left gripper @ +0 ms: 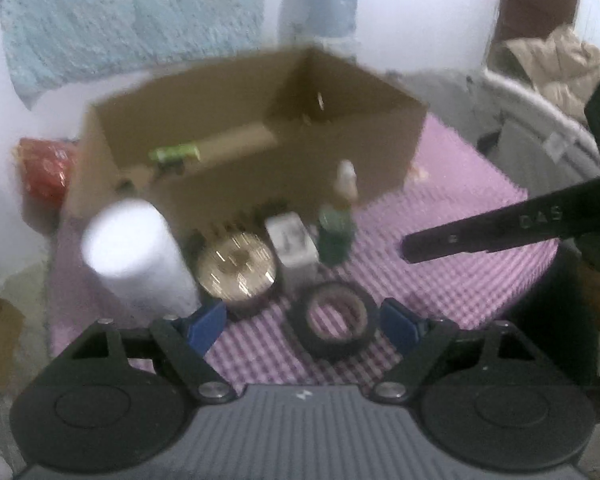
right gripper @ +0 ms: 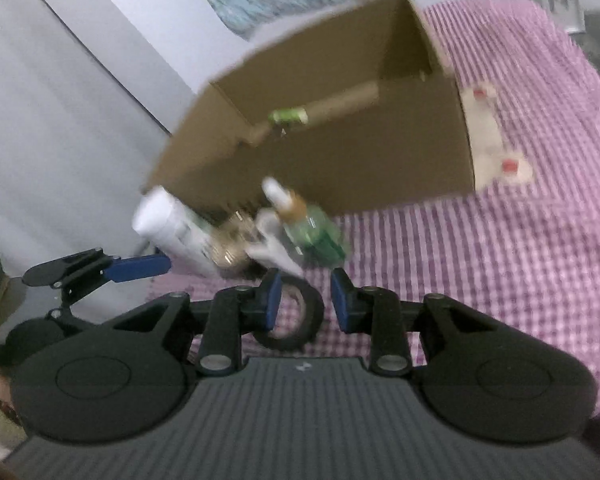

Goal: Organize rigid objects
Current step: 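Reach the right tool to the black tape roll and grasp it, then carry the black tape roll into the box and open the right tool, then reach the right tool to the green dropper bottle and grasp it, then carry the green dropper bottle into the box and release it, then reach the right tool to the white charger plug and grasp it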

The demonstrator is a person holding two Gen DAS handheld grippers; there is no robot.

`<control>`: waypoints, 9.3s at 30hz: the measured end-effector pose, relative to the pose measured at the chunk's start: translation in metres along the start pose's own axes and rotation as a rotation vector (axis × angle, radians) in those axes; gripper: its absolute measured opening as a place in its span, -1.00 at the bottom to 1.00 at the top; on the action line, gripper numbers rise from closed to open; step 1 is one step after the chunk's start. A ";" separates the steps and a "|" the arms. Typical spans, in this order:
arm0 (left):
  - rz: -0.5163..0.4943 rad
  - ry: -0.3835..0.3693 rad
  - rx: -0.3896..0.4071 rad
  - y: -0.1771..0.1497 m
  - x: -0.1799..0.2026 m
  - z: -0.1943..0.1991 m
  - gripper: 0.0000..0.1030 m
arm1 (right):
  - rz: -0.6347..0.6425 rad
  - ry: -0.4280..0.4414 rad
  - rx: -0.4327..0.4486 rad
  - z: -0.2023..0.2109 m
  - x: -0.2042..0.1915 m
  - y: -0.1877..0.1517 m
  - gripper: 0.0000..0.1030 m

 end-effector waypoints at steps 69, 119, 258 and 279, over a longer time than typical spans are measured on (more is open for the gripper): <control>0.010 0.057 -0.071 0.176 -0.056 -0.062 0.31 | 0.224 0.018 -0.092 -0.085 -0.062 0.200 -0.67; 0.135 0.026 0.113 0.153 -0.065 0.029 0.46 | -0.021 0.224 0.214 0.036 0.012 0.162 -0.56; 0.023 0.020 0.265 0.058 0.029 0.034 0.67 | -0.094 0.275 0.258 0.042 0.034 0.076 -0.33; -0.054 0.190 0.118 0.001 0.052 -0.059 -0.05 | -0.187 0.174 0.001 -0.084 0.018 0.037 -0.30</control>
Point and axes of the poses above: each gripper's, at about its wrist camera, not at the fingertips, and z roughly against the way its jaws point, x to its right, y to its top, the point moved 4 cm from there along -z, roughly the way its jaws point, and after that the axes turned 7 degrees about x, right-handed, at the moved point
